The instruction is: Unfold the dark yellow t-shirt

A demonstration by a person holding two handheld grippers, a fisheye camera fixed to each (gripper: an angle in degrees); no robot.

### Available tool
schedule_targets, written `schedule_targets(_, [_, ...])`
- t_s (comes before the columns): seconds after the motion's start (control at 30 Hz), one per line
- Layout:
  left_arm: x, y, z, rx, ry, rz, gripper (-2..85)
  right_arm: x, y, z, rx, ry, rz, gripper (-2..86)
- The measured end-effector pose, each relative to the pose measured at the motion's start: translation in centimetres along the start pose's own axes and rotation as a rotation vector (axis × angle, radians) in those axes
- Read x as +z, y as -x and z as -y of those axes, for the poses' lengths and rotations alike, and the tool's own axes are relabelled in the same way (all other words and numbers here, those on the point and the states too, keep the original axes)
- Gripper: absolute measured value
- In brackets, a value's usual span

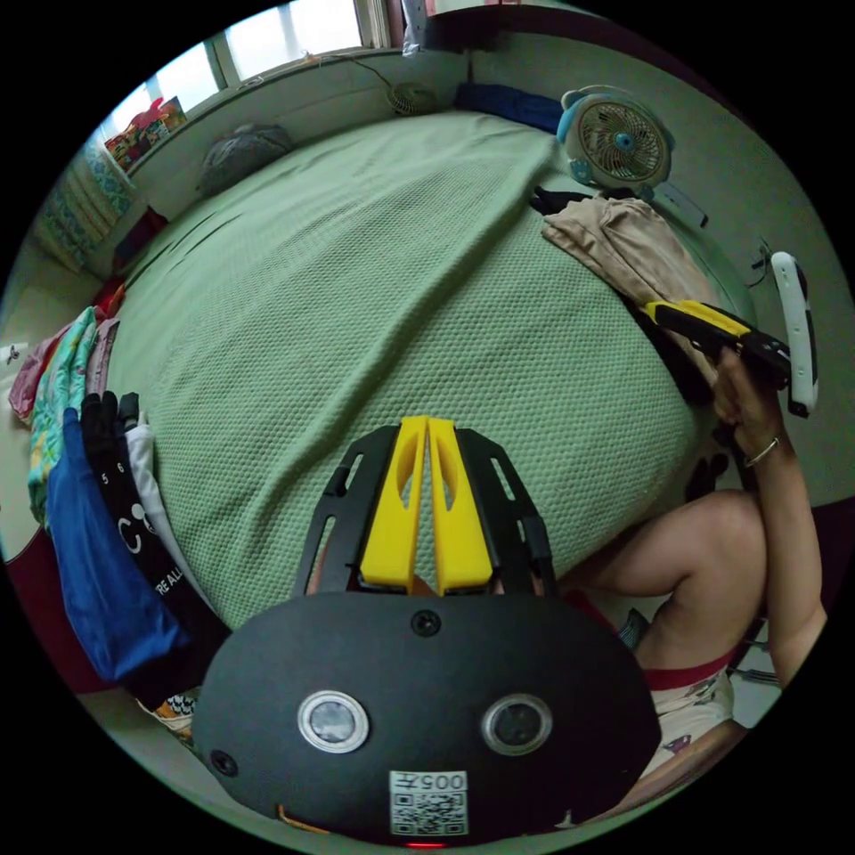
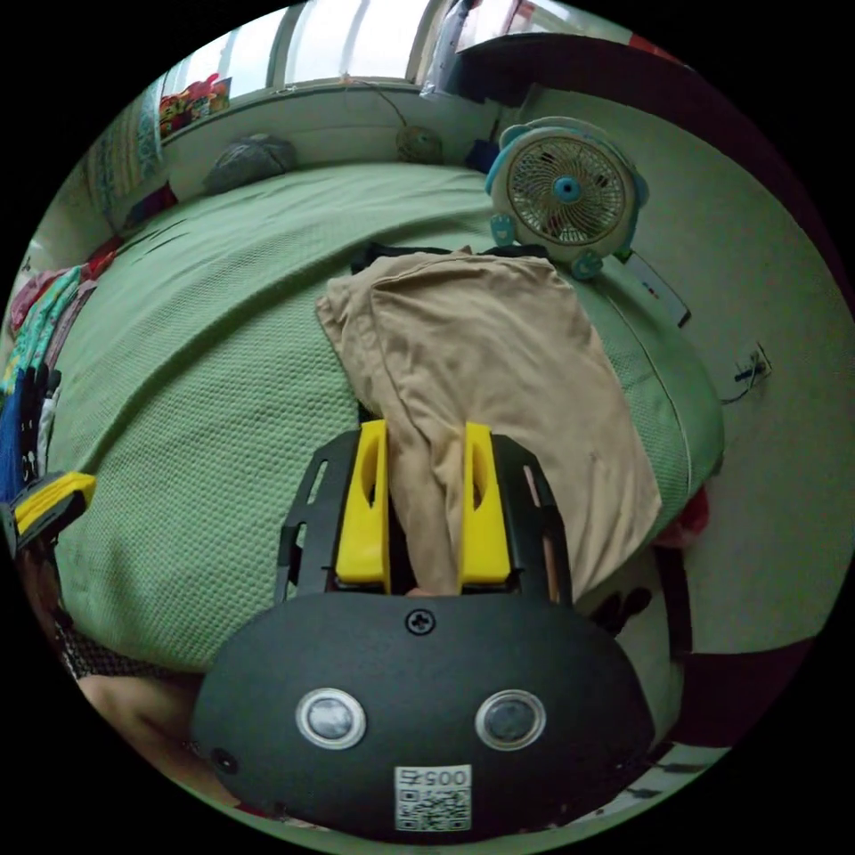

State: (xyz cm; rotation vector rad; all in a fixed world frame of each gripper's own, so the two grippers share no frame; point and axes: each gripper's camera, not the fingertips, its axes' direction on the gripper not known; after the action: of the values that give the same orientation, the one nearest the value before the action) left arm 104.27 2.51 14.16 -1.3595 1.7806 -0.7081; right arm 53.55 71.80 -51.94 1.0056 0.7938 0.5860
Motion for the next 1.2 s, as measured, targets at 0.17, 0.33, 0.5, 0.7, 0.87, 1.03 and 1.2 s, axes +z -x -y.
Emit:
schedule_targets(0.17, [0.7, -0.5, 1.0, 0.006, 0.003, 0.012, -0.6, -0.7, -3.8, 0.6, 0.116, -0.01, 0.093, 5.0])
schedule_targets(0.33, [1.2, -0.5, 1.6, 0.004, 0.007, 0.011, -0.6, -1.5, -6.7, 0.7, 0.199, -0.048, 0.156, 1.3])
schedule_targets(0.5, [1.5, -0.2, 1.8, 0.002, 0.008, 0.013, -0.6, -2.0, -7.6, 0.8, 0.199, -0.052, 0.153, 1.1])
schedule_targets(0.7, [1.5, 0.7, 1.7, -0.008, 0.006, 0.001, -0.6, -2.9, -8.9, 0.9, 0.24, -0.072, 0.183, 0.6])
schedule_targets(0.87, [1.3, 1.4, 1.5, 0.002, -0.002, -0.008, -0.6, -4.7, -10.4, 0.3, 0.337, -0.161, 0.196, 0.4])
schedule_targets(1.03, [0.9, 2.4, 0.9, 0.004, -0.017, -0.025, -0.6, -4.7, -10.0, 0.4, 0.346, -0.11, 0.25, 0.3])
schedule_targets(1.2, [0.4, 3.9, 0.0, -0.003, -0.025, -0.024, -0.6, -5.5, -6.7, 0.7, 0.263, -0.099, 0.163, 0.2])
